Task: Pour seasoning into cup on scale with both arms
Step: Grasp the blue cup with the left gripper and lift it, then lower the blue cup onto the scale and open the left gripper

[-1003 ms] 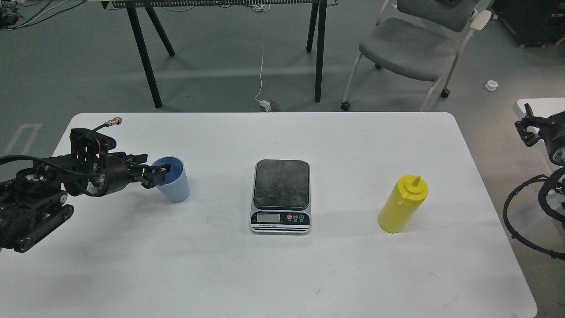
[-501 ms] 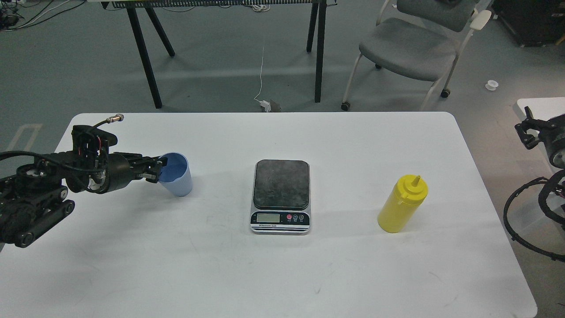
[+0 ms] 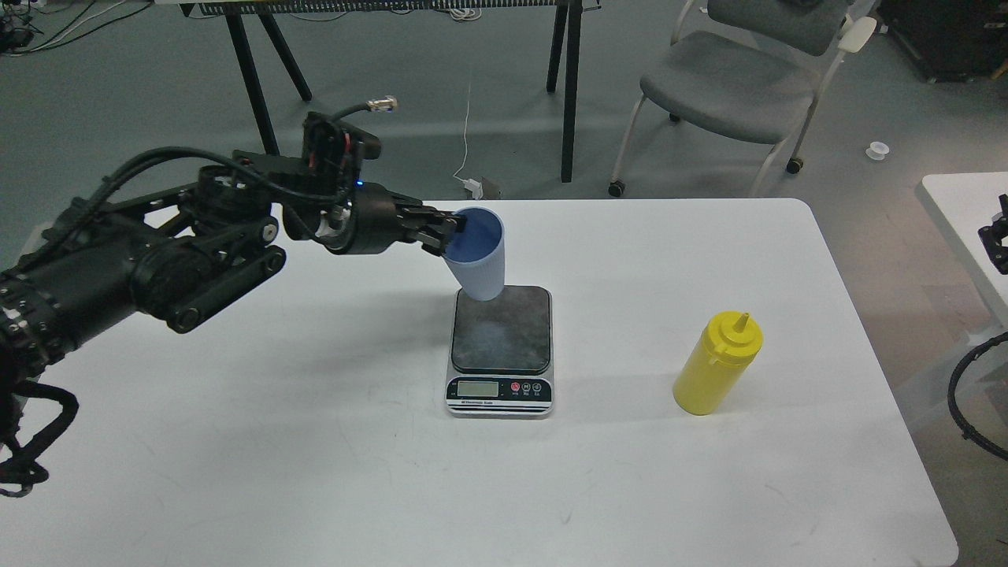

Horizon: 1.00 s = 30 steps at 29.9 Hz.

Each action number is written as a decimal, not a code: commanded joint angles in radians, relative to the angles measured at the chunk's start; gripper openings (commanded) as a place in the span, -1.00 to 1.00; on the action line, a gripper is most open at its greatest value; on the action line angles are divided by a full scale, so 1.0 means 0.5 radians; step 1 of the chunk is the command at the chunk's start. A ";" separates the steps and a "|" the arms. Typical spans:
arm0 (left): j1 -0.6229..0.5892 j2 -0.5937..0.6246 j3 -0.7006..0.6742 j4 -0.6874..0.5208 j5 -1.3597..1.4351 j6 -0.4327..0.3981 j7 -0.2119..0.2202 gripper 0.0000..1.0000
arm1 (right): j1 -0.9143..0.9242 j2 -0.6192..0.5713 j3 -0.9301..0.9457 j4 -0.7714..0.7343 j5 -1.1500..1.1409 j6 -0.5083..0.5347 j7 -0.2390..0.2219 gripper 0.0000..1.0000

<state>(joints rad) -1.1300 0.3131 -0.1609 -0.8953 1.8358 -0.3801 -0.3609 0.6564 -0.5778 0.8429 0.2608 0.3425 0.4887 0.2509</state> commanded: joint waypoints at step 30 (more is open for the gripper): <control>-0.050 -0.105 0.067 0.204 -1.010 0.107 -0.012 0.94 | -0.631 -0.406 0.149 0.913 0.054 0.000 0.007 0.99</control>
<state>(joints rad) -1.1450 0.2252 -0.1084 -0.7948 1.5278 -0.3320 -0.3696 0.4747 -0.7207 0.9104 0.5240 0.3622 0.4887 0.2477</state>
